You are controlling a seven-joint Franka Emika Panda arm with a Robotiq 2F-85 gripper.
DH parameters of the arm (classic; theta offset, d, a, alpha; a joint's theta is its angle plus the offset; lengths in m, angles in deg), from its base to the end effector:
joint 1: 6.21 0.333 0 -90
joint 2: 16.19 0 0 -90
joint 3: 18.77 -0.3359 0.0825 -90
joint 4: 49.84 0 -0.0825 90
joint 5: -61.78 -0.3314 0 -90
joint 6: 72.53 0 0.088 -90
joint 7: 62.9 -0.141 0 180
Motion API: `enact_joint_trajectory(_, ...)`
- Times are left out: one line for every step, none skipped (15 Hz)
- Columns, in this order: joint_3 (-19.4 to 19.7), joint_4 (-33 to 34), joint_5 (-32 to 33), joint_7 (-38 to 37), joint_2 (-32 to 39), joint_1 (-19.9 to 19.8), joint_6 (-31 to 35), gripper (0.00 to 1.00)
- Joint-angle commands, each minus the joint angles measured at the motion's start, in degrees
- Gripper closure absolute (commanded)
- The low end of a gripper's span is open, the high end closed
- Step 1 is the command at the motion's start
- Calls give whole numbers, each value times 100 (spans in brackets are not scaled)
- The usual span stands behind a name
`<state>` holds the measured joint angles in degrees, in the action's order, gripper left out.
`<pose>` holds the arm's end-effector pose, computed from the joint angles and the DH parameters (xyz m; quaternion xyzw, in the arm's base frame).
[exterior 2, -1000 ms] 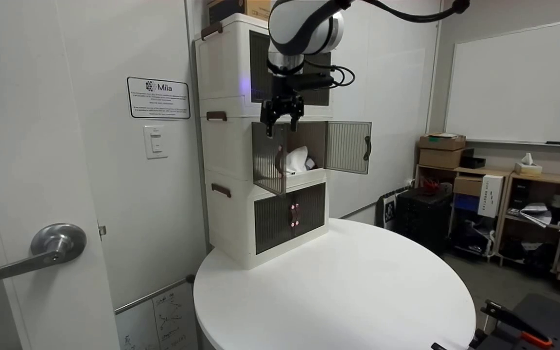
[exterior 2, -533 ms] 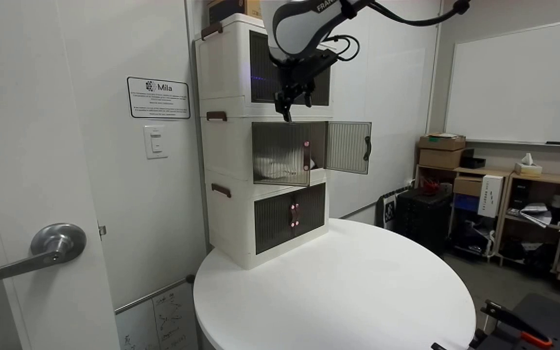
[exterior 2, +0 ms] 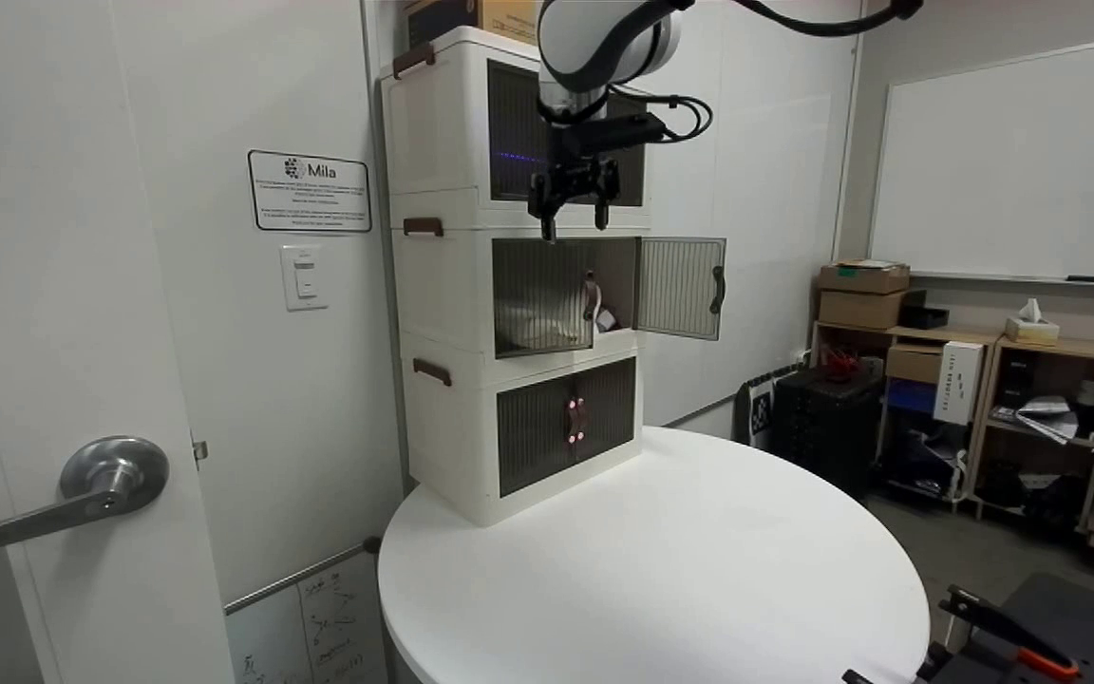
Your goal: Close the middle left cabinet door
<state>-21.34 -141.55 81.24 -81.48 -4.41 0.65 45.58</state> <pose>0.6093 0.0707 0.5381 0.9799 -0.0193 0.1591 0.1186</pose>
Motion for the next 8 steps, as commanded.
enact_joint_trajectory(-15, -439, -1301, 462, -106, -321, 499, 0)
enact_joint_trajectory(-5, -540, -1664, 599, -89, -411, 684, 0)
enact_joint_trajectory(37, -620, -1829, 664, -33, -474, 904, 0)
enact_joint_trajectory(53, -690, -2035, 804, 13, -547, 1057, 0)
enact_joint_trajectory(78, -747, -2114, 954, 105, -605, 1303, 0)
enact_joint_trajectory(91, -785, -2172, 1117, 179, -650, 1484, 0)
enact_joint_trajectory(91, -787, -2224, 1301, 262, -692, 1639, 0)
enact_joint_trajectory(87, -797, -2226, 1451, 323, -718, 1773, 0)
